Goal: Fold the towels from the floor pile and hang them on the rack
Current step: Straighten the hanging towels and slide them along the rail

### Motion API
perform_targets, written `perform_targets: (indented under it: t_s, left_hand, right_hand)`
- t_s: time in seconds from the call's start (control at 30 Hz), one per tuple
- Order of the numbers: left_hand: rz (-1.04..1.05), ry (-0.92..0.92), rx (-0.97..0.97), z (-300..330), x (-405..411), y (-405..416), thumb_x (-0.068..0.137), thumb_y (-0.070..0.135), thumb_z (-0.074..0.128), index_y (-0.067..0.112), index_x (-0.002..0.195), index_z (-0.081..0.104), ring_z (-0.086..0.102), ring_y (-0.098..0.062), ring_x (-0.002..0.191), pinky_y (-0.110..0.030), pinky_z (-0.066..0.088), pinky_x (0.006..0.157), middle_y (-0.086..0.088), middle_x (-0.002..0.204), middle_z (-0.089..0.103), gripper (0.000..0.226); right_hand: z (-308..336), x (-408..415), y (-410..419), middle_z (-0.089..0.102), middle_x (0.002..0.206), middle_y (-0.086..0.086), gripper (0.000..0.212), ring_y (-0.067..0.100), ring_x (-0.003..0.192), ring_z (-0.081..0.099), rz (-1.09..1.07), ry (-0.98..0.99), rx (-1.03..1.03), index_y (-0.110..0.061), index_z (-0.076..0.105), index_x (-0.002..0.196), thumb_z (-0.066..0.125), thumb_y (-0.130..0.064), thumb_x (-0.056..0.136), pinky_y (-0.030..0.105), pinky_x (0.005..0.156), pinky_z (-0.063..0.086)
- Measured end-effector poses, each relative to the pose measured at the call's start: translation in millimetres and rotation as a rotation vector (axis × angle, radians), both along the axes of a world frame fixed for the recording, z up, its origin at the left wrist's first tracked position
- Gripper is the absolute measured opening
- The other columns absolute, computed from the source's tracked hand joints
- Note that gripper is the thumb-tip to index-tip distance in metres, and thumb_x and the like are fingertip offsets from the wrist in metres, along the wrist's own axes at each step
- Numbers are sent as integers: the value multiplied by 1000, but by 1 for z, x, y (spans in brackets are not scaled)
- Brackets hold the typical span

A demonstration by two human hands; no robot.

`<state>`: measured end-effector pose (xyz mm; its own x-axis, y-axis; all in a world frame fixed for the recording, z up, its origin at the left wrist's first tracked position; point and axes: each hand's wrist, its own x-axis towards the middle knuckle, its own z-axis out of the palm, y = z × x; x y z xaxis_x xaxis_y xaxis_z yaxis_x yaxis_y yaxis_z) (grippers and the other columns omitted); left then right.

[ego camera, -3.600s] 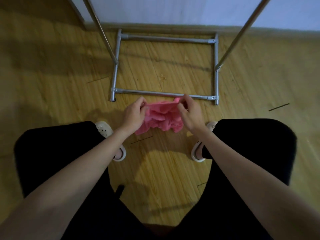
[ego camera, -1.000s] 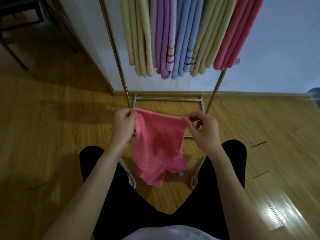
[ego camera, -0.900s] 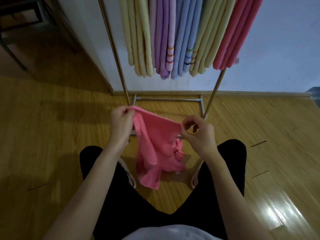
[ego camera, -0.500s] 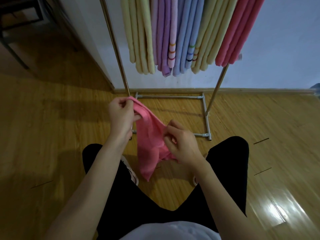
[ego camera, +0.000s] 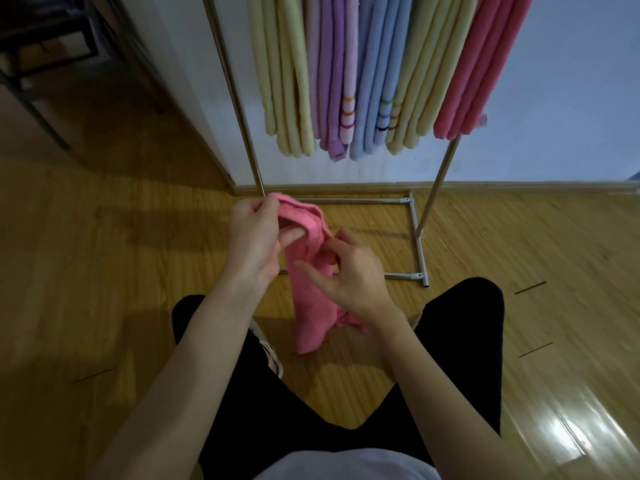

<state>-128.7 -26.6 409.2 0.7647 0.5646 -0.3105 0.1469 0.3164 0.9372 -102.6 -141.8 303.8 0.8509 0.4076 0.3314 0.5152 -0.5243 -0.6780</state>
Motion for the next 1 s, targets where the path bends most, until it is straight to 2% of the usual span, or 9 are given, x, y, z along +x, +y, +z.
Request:
perform_targets:
  t_s: [0.13,0.2,0.27,0.33,0.43,0.6,0.73,0.87,1.0]
  left_hand:
    - [-39,-4,-48,1,2,-7,99,4,42,0,79,59,72,-16,66,-29,60,63,-5,62,70,27]
    - [-45,-2,-61,2,2,-10,100,5,42,-1,80,59,72,-16,68,-29,60,63,-6,65,71,26]
    - [-46,7,-68,2,1,-11,99,6,43,0,83,60,72,-19,76,-30,60,67,-11,79,69,24]
    - [-49,11,-77,3,0,-10,99,6,44,1,84,59,71,-22,84,-32,60,71,-14,86,67,23]
    - [-58,10,-75,4,-1,-10,99,4,43,0,82,58,70,-26,89,-33,60,72,-15,86,65,23]
    - [-47,6,-53,5,0,-6,99,5,44,3,77,57,69,-24,87,-36,59,79,-12,81,63,25]
    - [-20,-5,-20,8,0,0,99,5,43,4,78,55,68,-20,82,-35,59,79,-9,81,61,24]
    - [-17,-26,48,7,3,10,98,5,45,4,82,55,69,-16,80,-32,60,75,-9,85,61,19]
    - [-27,2,140,6,4,19,96,5,50,-6,101,58,71,-15,79,-25,58,64,-12,91,65,14]
  right_hand:
    - [6,1,8,44,76,-14,36,-2,53,38,-46,-38,18,-18,60,72,68,-53,78,16,48,31]
    - [10,0,10,42,71,-15,34,-4,50,35,-75,-53,39,-25,49,65,66,-51,80,13,48,25]
    - [10,1,10,42,67,-14,33,-2,49,36,-92,-51,65,-26,44,64,60,-47,83,14,47,25]
    - [10,2,9,45,65,-11,35,1,49,38,-107,-26,81,-20,49,62,48,-48,83,16,46,27]
    - [8,3,7,47,66,-8,39,5,49,41,-136,9,56,-17,53,63,38,-48,82,19,46,28]
    - [15,3,-5,44,67,-9,31,6,51,40,-141,28,51,-20,48,64,36,-40,84,14,47,20]
    - [21,15,-19,48,75,-6,24,6,55,44,-72,1,-11,-12,65,78,51,-30,86,17,47,27]
    - [32,27,-37,54,82,-5,25,13,66,54,44,-7,-6,-9,72,94,57,-25,82,34,54,48]
    - [36,37,-49,59,83,-4,15,10,67,54,119,23,-15,-9,74,95,68,-14,82,42,61,51]
